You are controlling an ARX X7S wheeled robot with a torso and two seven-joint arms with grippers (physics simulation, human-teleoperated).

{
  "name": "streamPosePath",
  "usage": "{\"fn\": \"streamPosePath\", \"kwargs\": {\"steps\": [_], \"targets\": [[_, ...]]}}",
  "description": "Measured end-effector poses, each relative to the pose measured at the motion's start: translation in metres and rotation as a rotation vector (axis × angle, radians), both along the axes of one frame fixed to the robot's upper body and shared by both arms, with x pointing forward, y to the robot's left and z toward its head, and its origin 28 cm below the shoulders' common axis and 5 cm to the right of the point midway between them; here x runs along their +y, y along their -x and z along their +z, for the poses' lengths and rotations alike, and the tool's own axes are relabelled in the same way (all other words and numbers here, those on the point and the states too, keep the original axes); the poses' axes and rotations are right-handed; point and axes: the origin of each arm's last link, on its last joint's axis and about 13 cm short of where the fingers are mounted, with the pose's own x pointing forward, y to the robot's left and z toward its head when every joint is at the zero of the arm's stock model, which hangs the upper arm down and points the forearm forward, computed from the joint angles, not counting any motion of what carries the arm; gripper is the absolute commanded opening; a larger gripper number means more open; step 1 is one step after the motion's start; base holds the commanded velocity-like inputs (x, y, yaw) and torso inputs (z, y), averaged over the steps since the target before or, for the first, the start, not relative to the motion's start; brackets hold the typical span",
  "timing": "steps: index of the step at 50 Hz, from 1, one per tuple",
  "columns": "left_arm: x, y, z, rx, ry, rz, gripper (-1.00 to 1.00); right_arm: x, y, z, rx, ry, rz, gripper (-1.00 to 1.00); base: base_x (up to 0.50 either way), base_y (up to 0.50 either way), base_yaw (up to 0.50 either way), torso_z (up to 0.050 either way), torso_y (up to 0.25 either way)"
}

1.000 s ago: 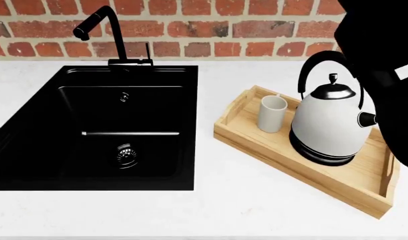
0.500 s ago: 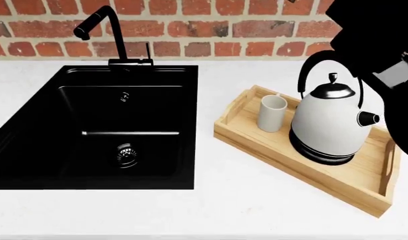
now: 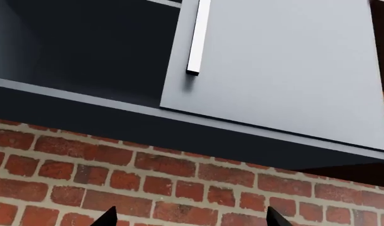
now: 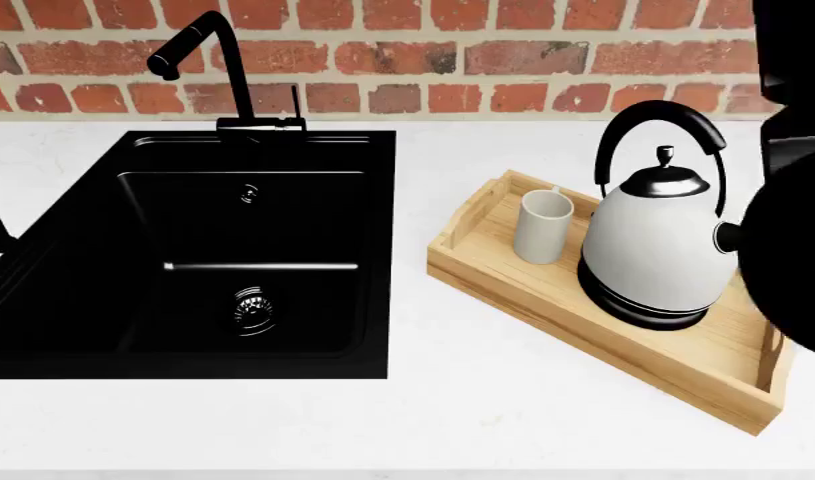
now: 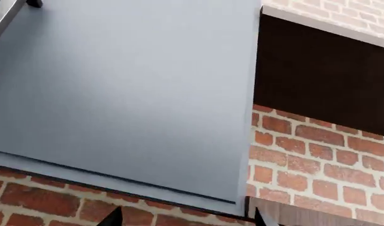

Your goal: Pick the kettle from the counter and place it on the tray. Then pick the mug from the cabinet and place it on the tray. Then close the cabinet doors.

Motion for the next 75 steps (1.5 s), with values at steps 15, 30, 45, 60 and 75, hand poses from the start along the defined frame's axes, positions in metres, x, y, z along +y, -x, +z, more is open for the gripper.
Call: {"fn": "streamPosePath", "kwargs": {"steps": [15,30,45,60,75], "targets": [[-0.008,0.016,0.010,-0.071,-0.011,0.028,1.00,-0.059,0.032,-0.118,-0.009,-0.069,-0.127,1.00,0.00,0.23,0.00,0.000,0.000],[-0.009,0.024,0.010,-0.088,-0.014,0.036,1.00,-0.067,0.058,-0.147,0.039,-0.137,-0.137,1.00,0.00,0.50,0.00,0.000,0.000],[-0.008,0.024,0.009,-0.085,-0.020,0.039,1.00,-0.066,0.063,-0.154,0.055,-0.154,-0.136,1.00,0.00,0.50,0.00,0.000,0.000],[-0.006,0.023,0.008,-0.088,-0.022,0.054,1.00,-0.063,0.062,-0.156,0.061,-0.154,-0.129,1.00,0.00,0.50,0.00,0.000,0.000],[-0.006,0.021,0.010,-0.094,-0.014,0.081,1.00,-0.061,0.062,-0.158,0.065,-0.155,-0.124,1.00,0.00,0.50,0.00,0.000,0.000]]}}
